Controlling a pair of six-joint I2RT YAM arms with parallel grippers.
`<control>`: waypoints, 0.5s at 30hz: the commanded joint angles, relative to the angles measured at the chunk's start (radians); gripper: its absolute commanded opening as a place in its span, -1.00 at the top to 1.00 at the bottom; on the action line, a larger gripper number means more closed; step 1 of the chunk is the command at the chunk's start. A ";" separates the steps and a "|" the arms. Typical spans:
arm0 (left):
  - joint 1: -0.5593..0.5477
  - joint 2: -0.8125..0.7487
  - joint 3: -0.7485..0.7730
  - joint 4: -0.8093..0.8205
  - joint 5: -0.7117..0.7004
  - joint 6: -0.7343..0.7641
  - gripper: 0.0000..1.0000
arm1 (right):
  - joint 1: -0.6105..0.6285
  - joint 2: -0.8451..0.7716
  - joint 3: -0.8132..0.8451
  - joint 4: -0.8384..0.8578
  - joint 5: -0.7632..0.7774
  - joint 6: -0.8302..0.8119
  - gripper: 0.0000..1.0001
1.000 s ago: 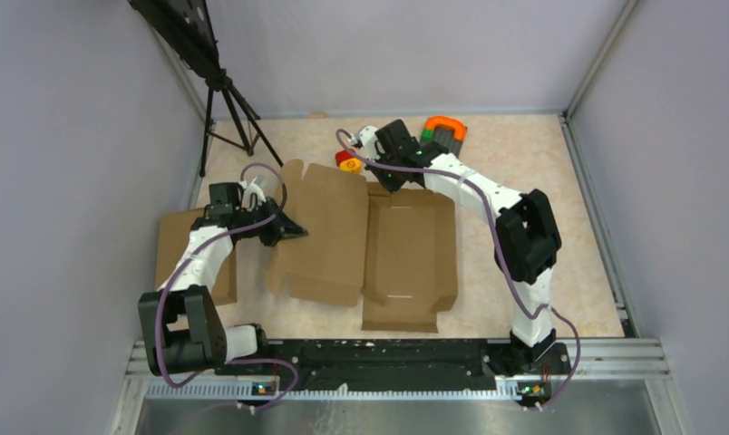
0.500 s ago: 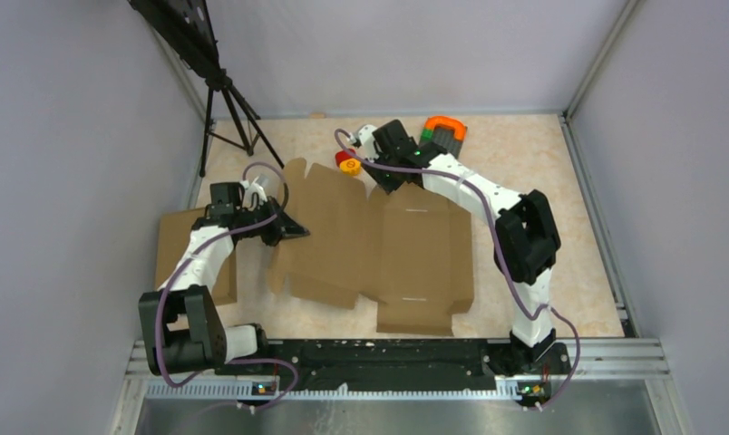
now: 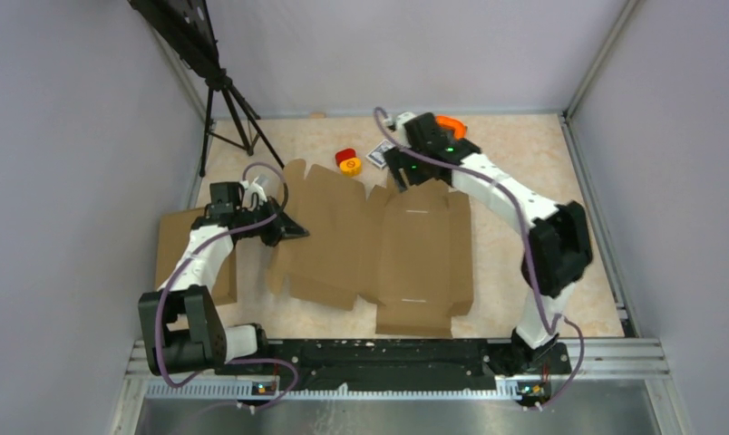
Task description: Fold the paper box
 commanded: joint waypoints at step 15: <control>-0.003 -0.037 0.011 0.033 0.033 0.004 0.85 | -0.431 -0.696 -0.844 0.018 0.103 0.520 0.46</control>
